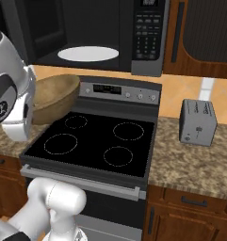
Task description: Pick the sweet potato from the sink and place it in the bowl. Then pick the bowl and place it in the microwave. Then close the microwave door and press the start button.
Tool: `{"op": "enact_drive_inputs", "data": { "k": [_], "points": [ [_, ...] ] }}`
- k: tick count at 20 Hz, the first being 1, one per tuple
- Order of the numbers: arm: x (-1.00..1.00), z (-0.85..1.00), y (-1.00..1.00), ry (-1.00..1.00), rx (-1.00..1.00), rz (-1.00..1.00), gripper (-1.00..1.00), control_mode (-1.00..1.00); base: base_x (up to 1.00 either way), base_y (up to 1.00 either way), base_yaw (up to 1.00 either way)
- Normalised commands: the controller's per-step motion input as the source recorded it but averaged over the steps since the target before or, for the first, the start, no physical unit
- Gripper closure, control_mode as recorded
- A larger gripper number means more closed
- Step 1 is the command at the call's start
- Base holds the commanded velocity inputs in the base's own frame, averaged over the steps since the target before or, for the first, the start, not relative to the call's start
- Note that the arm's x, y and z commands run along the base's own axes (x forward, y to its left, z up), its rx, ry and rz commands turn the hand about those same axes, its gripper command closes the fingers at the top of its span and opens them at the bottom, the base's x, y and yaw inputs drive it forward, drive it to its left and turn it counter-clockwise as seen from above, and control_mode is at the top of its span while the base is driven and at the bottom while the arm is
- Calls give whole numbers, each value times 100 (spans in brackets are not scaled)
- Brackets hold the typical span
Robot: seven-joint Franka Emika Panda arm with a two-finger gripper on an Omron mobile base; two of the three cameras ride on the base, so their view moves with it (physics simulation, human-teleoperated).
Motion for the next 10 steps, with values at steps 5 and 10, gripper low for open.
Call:
{"op": "enact_drive_inputs", "data": {
  "k": [5,10],
  "points": [
    [91,73,-4,-16,-3,0,100,-100,0,0,0],
    [100,48,-5,-11,0,0,100,-100,0,0,0]
  ]
}}
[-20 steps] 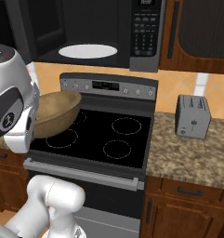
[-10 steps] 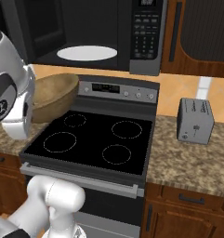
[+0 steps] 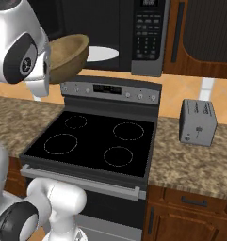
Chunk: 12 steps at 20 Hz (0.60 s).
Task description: Pick the sweet potato from the sink and place it in the bowl. Then pick the bowl and place it in the microwave. Then close the microwave door and press the start button.
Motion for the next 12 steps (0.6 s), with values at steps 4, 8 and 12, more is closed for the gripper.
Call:
{"op": "enact_drive_inputs", "data": {
  "k": [4,8,12],
  "points": [
    [100,3,0,-6,0,0,100,-100,0,0,0],
    [100,0,0,-6,0,0,100,-100,0,0,0],
    [100,-4,0,-2,0,0,100,-100,0,0,0]
  ]
}}
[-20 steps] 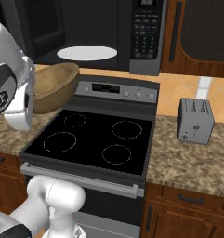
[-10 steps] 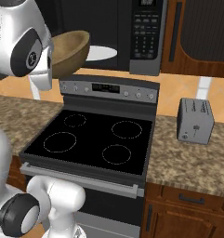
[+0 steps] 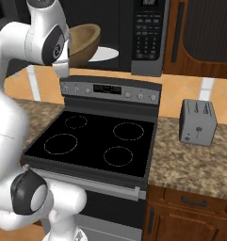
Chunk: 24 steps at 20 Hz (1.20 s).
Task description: Pick the sweet potato from the sink and place it in the bowl. Then pick the bowl and place it in the microwave. Then close the microwave door and press the start button.
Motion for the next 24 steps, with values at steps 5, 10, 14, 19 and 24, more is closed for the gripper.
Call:
{"op": "enact_drive_inputs", "data": {
  "k": [5,10,14,19,24],
  "points": [
    [100,-28,6,0,0,0,100,-100,0,0,0],
    [100,3,21,0,0,-1,100,-100,0,0,0],
    [100,12,14,0,0,-1,100,-100,0,0,0],
    [76,-36,17,0,0,0,-100,-100,0,0,0],
    [5,-4,4,-1,0,0,-100,-100,0,0,0]
  ]
}}
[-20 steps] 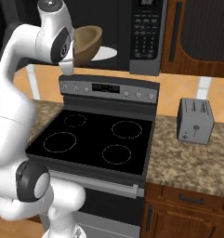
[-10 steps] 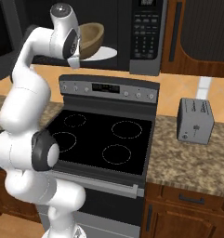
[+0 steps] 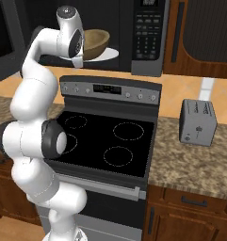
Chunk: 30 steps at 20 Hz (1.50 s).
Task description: Pick the sweet potato from the sink and place it in the bowl. Then pick the bowl and place it in the microwave. Then close the microwave door and press the start button.
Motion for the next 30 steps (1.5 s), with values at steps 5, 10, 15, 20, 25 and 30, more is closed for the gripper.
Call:
{"op": "enact_drive_inputs", "data": {
  "k": [5,10,15,20,25,30],
  "points": [
    [-69,-2,21,-13,0,0,-100,-100,0,0,0],
    [-100,-28,47,-21,-4,0,-100,-100,0,0,0],
    [-100,-9,25,-13,0,-2,-100,-100,0,0,0],
    [-100,-33,5,5,12,3,-100,-100,0,0,0],
    [-100,-61,4,19,10,29,-100,-100,0,0,0],
    [-100,-38,37,21,0,34,-100,-100,0,0,0]
  ]
}}
